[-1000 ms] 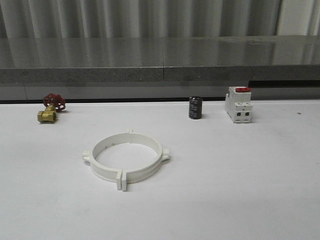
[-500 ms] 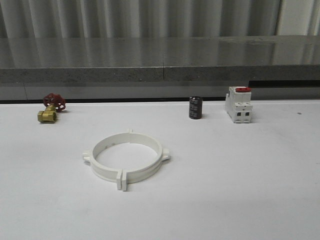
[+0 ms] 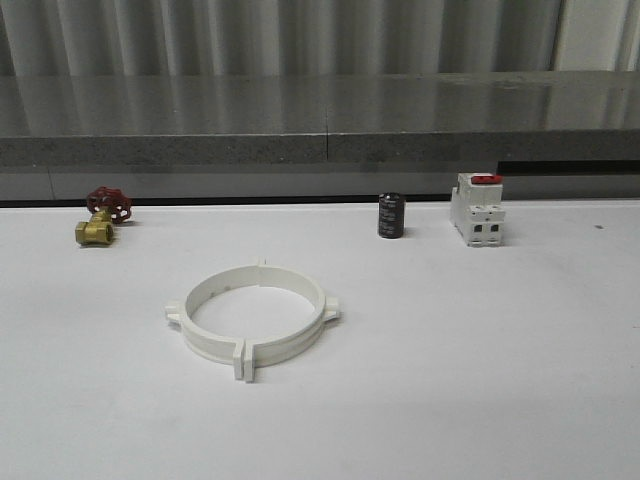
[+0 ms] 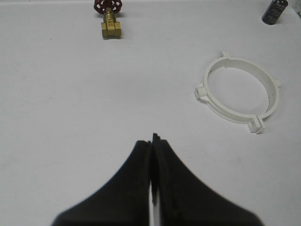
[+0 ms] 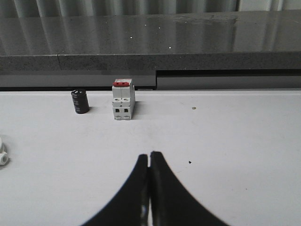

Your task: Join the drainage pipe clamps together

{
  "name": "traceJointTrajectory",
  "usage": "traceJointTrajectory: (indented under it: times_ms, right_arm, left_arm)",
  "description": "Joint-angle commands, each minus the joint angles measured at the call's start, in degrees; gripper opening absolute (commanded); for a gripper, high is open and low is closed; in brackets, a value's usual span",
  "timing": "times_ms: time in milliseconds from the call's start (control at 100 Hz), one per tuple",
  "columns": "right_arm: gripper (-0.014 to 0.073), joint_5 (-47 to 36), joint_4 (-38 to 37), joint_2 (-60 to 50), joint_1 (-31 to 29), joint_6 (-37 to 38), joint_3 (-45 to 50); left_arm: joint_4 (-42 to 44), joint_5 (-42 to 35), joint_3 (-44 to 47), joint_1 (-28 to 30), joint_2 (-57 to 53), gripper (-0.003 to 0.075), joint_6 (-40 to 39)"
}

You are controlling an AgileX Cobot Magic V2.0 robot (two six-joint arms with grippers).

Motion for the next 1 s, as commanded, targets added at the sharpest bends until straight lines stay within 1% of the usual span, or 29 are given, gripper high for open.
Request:
traceJointTrajectory:
  times_ms: [0, 100, 210, 280, 310, 410, 480, 550, 750, 990]
  right_arm:
    - [-0.0067, -4.79, -0.33, -1.06, 0.04, -0.61, -0.9]
    - [-0.0067, -4.72, -0.33, -1.06, 0.04, -0.61, -0.9]
    - [-0.0067, -4.72, -0.33, -1.06, 0.04, -0.61, -0.9]
    - [-0.0067, -4.65, -0.33, -1.06, 0.04, -0.61, -0.9]
    - [-0.0067, -4.65, -0.33, -1.06, 0.04, -0.61, -0.9]
    - [-0.0067, -4.65, -0.33, -1.06, 0.04, -0.61, -0.9]
    - [-0.0067, -4.59, -0.33, -1.06, 0.04, -0.61, -0.9]
    - [-0.0067, -4.59, -0.33, -1.06, 0.04, -0.61, -0.9]
    - [-0.0067, -4.59, -0.33, -1.06, 0.04, -0.61, -0.9]
    - [-0.0067, -4.59, -0.33, -1.06, 0.04, -0.61, -0.9]
  left_arm:
    - [-0.41, -3.9, -1.32, -0.34, 0.16, -0.0021, -0.07]
    - [-0.41, -4.24, -1.32, -0.34, 0.16, -0.0021, -0.07]
    - [1.05, -8.76, -0.9, -0.34, 0.16, -0.0021, -0.07]
    - [1.22, -15.86, 0.76, -0.34, -0.13, -0.0021, -0.07]
    - [1.5, -20.18, 1.72, -0.34, -0.41, -0.0021, -0.07]
    - [1.5, -31.79, 6.74, 0.39, -2.41, -0.0021, -0.07]
    - [1.5, -35.74, 10.28, 1.6, -4.27, -0.0021, -0.07]
    - [1.5, -37.1, 13.44, 3.43, -6.54, -0.0021, -0.07]
    - [1.59, -37.07, 21.18, 9.45, -14.37, -0.0021, -0.07]
    - [3.16, -36.96, 28.47, 10.74, -26.81, -0.0021, -0.07]
